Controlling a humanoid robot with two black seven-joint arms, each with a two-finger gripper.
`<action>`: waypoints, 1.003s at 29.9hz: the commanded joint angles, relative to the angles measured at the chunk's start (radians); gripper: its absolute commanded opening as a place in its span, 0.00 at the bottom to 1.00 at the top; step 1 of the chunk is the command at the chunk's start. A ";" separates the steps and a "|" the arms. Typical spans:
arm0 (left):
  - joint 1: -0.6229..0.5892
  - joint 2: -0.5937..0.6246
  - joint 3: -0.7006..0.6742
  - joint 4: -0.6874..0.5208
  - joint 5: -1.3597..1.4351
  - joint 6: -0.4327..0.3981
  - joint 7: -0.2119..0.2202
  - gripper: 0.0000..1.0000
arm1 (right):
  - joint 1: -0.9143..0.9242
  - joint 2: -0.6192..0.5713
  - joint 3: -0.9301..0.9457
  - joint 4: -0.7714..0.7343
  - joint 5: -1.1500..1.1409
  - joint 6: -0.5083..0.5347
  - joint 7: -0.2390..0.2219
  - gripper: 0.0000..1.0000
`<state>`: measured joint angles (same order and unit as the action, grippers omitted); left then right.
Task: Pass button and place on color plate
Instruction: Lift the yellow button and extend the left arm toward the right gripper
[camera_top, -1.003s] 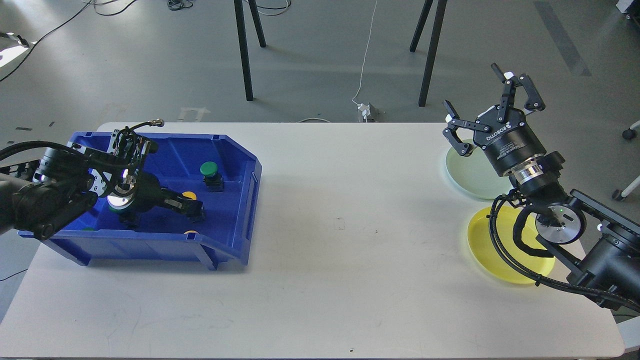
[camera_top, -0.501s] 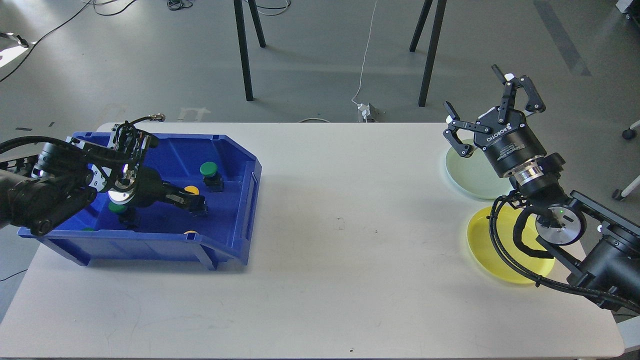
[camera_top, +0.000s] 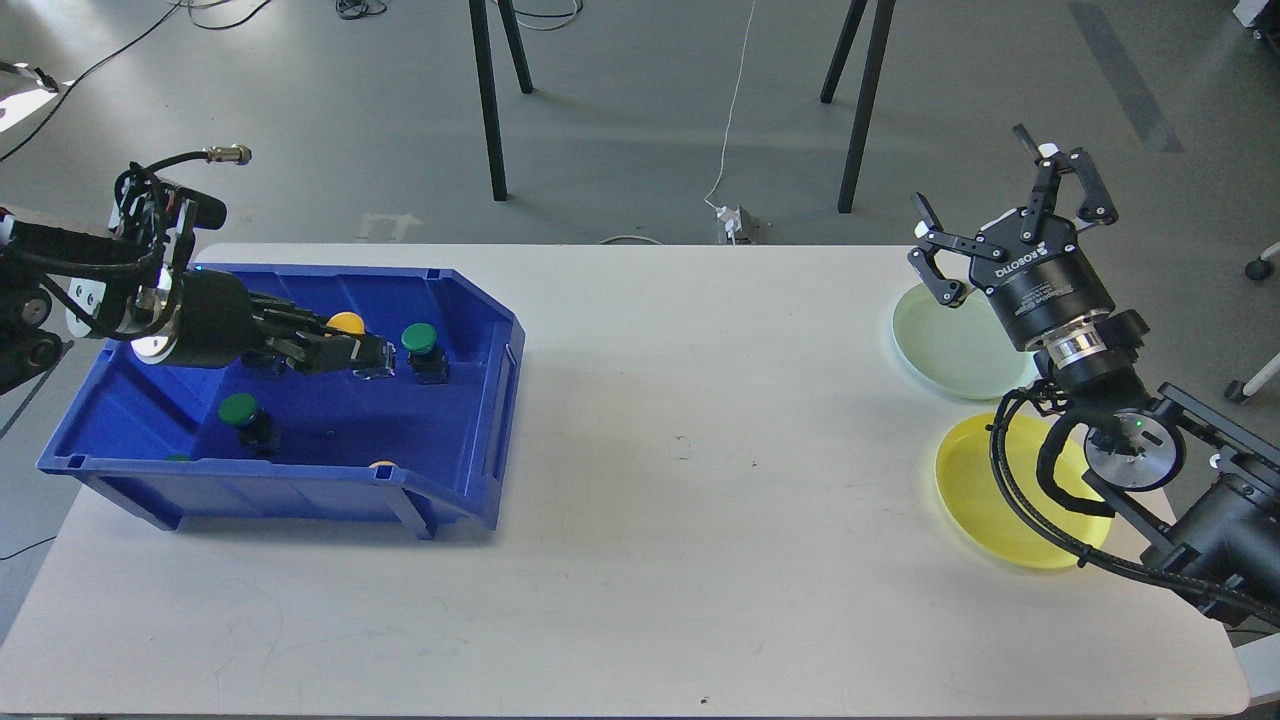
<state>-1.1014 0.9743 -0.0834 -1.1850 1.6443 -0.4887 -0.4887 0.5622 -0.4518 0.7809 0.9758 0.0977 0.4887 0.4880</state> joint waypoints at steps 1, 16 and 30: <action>0.011 0.095 -0.103 -0.082 -0.108 0.000 0.000 0.09 | 0.004 -0.007 0.064 -0.012 0.004 0.000 0.001 0.99; 0.018 -0.167 -0.257 -0.095 -0.727 0.000 0.000 0.09 | 0.007 -0.314 -0.101 0.306 -0.076 -0.183 0.001 0.98; 0.114 -0.499 -0.262 0.180 -0.747 0.000 0.000 0.10 | 0.011 -0.223 -0.210 0.426 -0.073 -0.277 0.001 0.98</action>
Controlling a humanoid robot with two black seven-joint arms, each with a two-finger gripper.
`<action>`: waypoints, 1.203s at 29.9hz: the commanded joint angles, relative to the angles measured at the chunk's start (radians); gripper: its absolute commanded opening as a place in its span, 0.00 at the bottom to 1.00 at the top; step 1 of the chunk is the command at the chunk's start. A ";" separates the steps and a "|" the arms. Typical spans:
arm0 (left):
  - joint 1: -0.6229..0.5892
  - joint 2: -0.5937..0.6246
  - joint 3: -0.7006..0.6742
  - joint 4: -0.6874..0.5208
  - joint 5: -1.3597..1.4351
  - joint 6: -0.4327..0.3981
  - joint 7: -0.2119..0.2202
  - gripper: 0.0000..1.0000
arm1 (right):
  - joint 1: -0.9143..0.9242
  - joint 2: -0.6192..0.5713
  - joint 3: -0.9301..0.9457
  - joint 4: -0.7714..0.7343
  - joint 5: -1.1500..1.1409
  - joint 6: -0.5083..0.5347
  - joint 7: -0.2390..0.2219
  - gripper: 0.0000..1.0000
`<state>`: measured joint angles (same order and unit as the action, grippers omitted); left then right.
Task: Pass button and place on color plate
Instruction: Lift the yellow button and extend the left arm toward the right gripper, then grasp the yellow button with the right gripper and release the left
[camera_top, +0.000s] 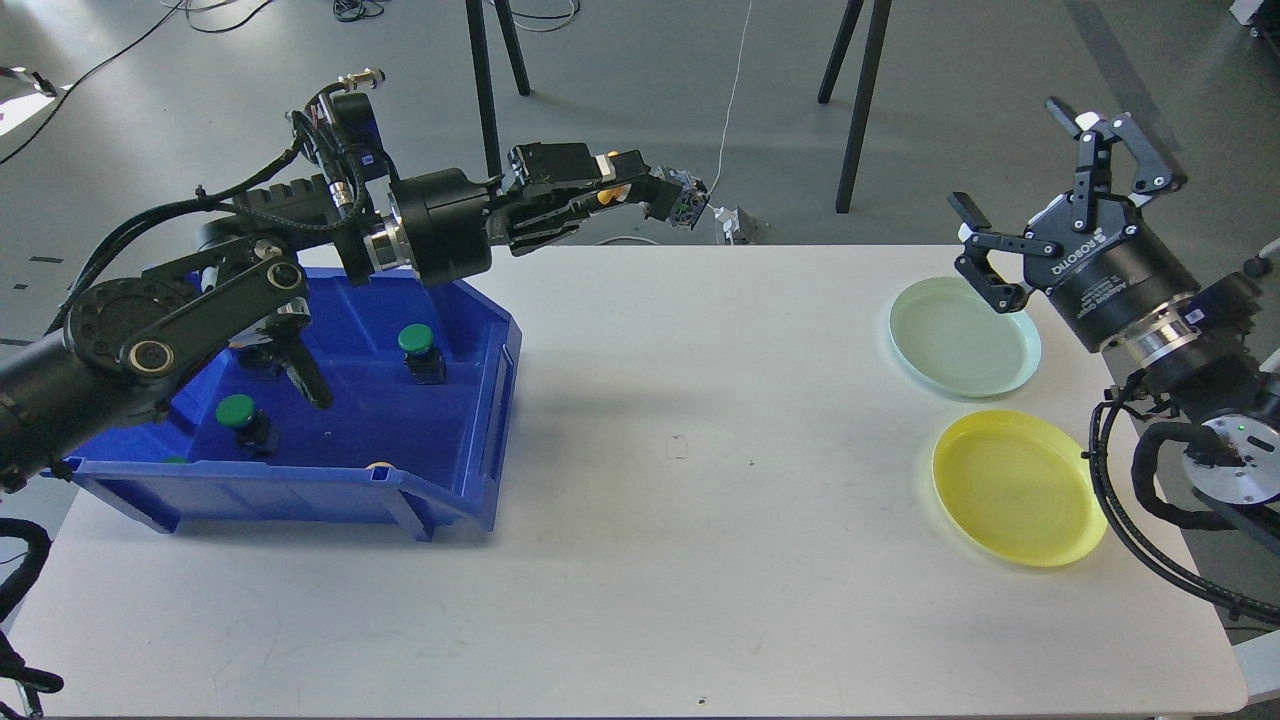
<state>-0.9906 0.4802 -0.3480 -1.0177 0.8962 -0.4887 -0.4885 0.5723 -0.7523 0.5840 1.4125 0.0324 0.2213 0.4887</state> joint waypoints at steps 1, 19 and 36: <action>0.003 -0.006 0.007 0.016 0.001 0.000 0.000 0.10 | 0.004 0.105 -0.015 -0.024 -0.012 -0.010 0.000 0.98; 0.015 -0.012 0.012 0.022 0.010 0.000 0.000 0.10 | 0.209 0.579 -0.191 -0.340 -0.031 -0.030 0.000 0.97; 0.015 -0.012 0.009 0.036 0.009 0.000 0.000 0.11 | 0.212 0.579 -0.190 -0.288 -0.031 -0.036 0.000 0.92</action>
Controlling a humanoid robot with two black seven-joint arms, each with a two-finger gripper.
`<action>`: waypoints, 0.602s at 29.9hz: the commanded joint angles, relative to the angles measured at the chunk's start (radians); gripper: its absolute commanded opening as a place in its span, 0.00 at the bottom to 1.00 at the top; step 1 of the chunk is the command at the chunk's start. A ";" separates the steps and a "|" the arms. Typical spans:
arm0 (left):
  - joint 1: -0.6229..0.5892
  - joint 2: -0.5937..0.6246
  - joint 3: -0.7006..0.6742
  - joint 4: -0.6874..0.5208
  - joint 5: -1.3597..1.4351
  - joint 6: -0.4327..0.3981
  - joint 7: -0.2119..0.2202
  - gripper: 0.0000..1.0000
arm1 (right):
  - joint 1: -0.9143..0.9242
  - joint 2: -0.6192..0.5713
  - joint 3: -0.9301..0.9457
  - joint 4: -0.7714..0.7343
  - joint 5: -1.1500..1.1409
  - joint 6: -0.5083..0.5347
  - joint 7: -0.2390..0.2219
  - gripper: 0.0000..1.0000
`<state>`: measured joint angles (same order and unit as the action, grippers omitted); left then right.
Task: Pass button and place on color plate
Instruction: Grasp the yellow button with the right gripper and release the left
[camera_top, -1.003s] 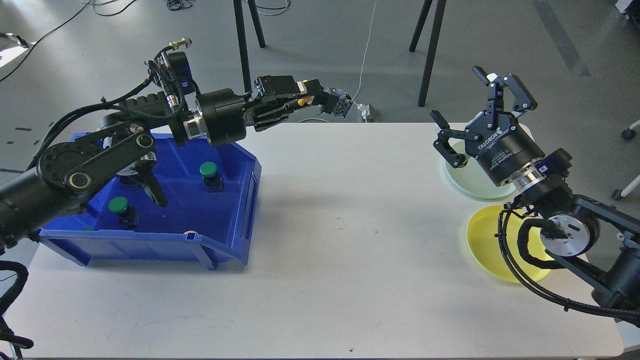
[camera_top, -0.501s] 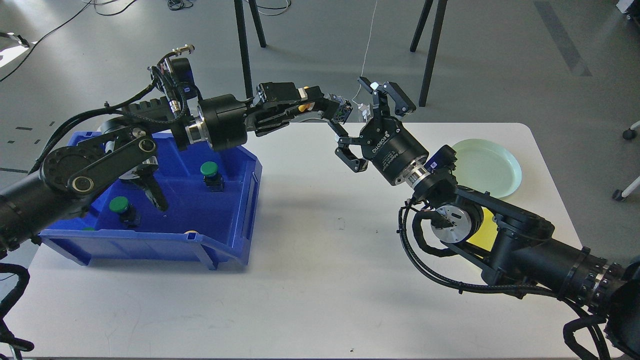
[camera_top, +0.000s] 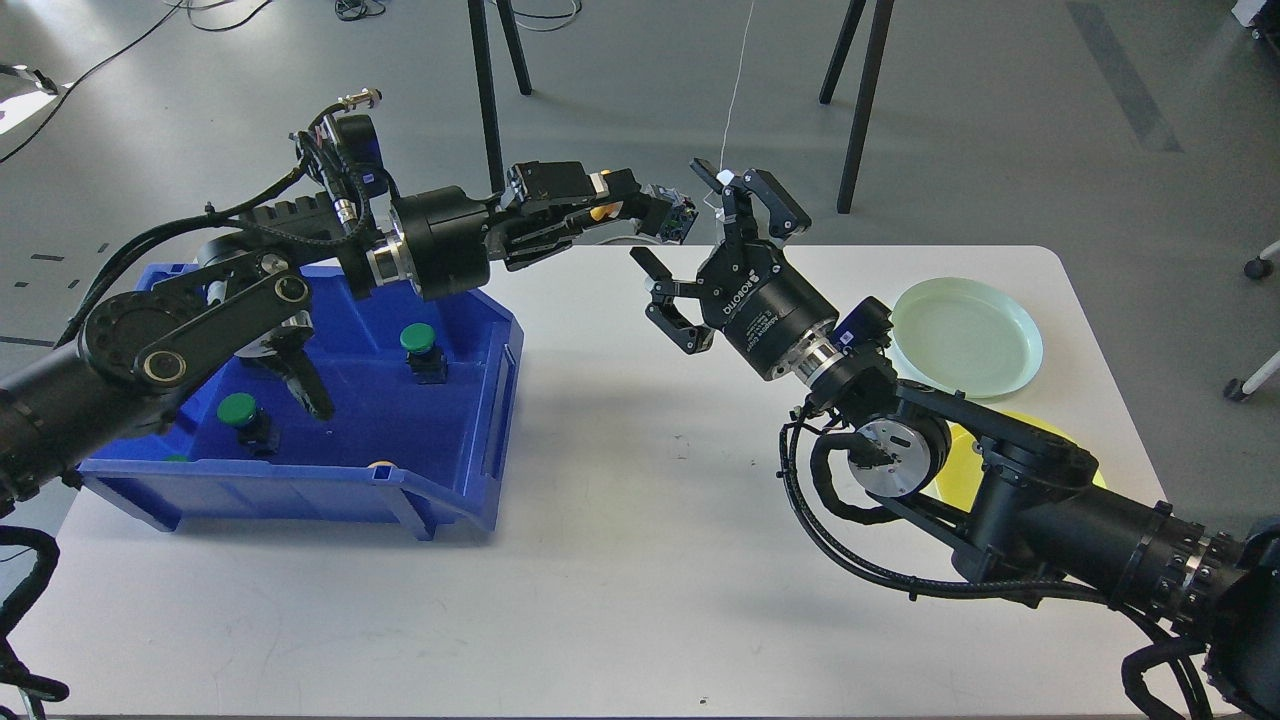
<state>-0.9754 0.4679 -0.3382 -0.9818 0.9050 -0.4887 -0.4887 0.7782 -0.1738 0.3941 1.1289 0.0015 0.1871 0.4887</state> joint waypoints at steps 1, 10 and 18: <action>0.000 0.000 -0.001 0.000 0.000 0.000 0.000 0.11 | 0.006 0.001 0.000 -0.005 0.000 -0.004 0.000 0.90; 0.000 0.000 -0.001 0.006 0.000 0.000 0.000 0.11 | 0.001 -0.001 -0.001 0.005 0.000 -0.024 0.000 0.81; 0.000 0.000 -0.004 0.008 -0.002 0.000 0.000 0.11 | 0.003 -0.001 -0.003 0.005 -0.047 -0.020 0.000 0.27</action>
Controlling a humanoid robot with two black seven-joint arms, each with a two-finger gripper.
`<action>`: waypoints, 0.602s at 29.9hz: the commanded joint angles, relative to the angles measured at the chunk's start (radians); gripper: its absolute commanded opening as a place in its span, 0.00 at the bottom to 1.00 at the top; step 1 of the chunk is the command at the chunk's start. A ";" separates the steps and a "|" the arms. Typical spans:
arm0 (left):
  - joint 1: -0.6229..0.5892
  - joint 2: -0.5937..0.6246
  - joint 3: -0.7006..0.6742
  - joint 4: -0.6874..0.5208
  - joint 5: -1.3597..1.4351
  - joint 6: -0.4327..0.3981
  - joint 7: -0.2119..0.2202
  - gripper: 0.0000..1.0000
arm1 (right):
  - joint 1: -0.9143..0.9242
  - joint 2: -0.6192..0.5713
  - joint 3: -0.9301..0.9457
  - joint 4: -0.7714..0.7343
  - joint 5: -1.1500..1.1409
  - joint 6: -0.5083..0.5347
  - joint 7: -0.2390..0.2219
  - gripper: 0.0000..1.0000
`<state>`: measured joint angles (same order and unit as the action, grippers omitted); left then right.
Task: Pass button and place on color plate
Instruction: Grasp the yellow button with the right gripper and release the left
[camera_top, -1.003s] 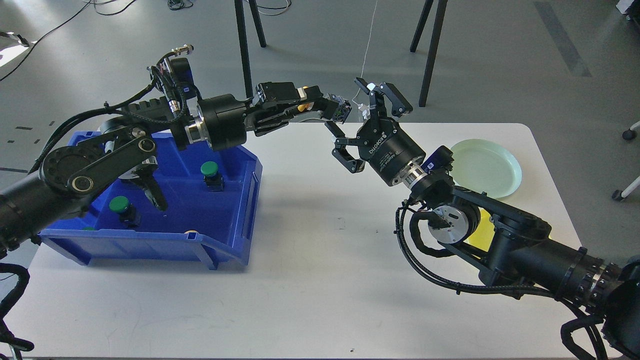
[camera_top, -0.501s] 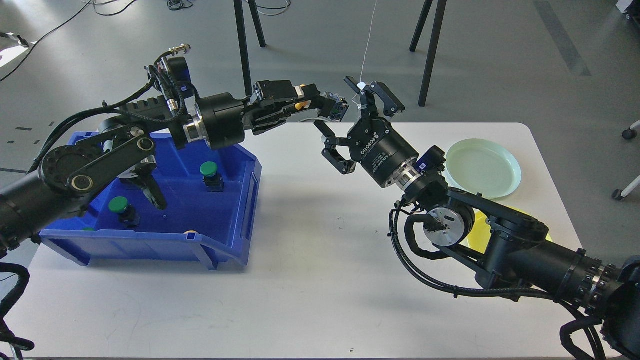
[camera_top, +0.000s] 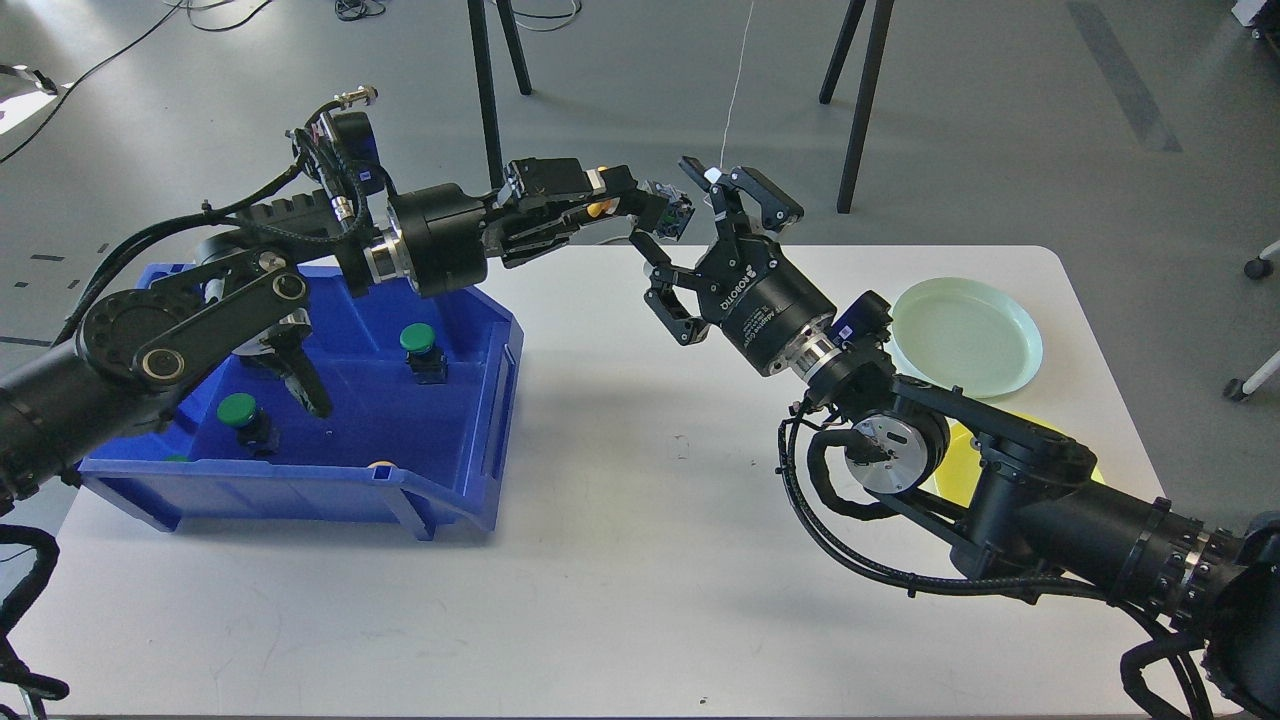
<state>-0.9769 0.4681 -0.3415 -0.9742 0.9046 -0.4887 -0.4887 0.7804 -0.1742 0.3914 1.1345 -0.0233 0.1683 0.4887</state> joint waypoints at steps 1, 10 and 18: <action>0.001 0.000 -0.001 0.000 -0.001 0.000 0.000 0.11 | 0.000 -0.001 0.000 0.001 -0.027 -0.001 0.000 0.20; 0.001 0.000 -0.002 0.014 -0.003 0.000 0.000 0.14 | 0.002 -0.001 -0.025 0.002 -0.029 -0.003 0.000 0.03; 0.000 -0.003 -0.005 0.017 -0.012 0.000 0.000 0.69 | 0.003 -0.001 -0.026 0.002 -0.029 -0.003 0.000 0.02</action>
<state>-0.9755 0.4663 -0.3439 -0.9592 0.8966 -0.4891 -0.4886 0.7826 -0.1749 0.3655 1.1369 -0.0520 0.1655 0.4891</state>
